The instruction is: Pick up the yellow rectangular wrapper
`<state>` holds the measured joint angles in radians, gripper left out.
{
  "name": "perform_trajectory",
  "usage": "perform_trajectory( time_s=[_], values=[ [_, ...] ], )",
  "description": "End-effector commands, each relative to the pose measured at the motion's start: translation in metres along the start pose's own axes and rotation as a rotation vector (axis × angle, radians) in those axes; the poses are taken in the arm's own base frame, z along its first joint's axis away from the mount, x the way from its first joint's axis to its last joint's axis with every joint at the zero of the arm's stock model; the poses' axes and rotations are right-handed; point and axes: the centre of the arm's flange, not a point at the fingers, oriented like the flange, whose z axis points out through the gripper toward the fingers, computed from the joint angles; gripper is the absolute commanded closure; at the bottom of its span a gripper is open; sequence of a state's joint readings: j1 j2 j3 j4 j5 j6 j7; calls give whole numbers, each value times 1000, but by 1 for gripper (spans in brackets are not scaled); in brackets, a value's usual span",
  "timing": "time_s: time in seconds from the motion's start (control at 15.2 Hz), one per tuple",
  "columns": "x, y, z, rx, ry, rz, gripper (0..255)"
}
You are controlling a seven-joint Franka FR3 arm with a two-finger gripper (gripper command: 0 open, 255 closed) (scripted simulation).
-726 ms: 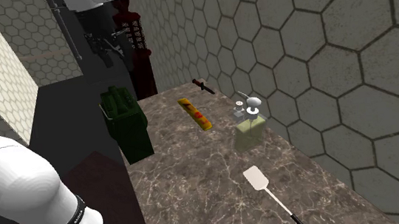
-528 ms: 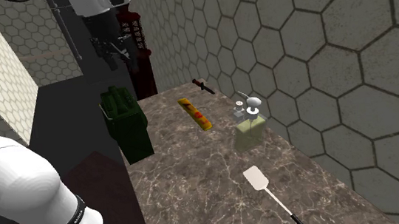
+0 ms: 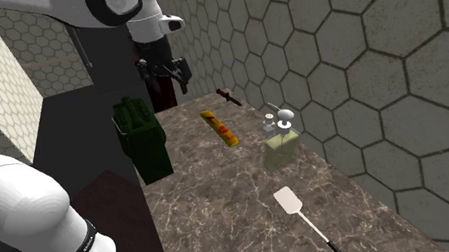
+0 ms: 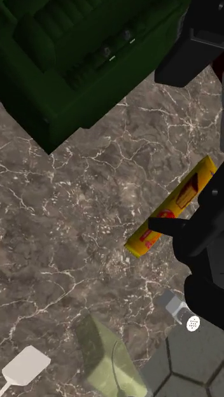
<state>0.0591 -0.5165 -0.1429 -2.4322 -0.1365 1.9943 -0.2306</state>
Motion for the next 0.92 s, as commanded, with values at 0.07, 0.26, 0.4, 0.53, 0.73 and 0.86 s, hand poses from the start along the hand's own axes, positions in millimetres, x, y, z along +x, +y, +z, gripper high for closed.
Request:
perform_trajectory(
  time_s=[0.07,0.26,0.4,0.53,0.73,0.86],
  values=[
    [21,15,34,9,-2,-86,0],
    [45,25,65,18,-5,-168,0],
    [61,31,85,25,-7,-224,0],
    [77,35,106,31,-9,-279,0],
    [102,40,137,41,-12,-362,0],
    [119,42,158,47,-14,-417,0]
  ],
)
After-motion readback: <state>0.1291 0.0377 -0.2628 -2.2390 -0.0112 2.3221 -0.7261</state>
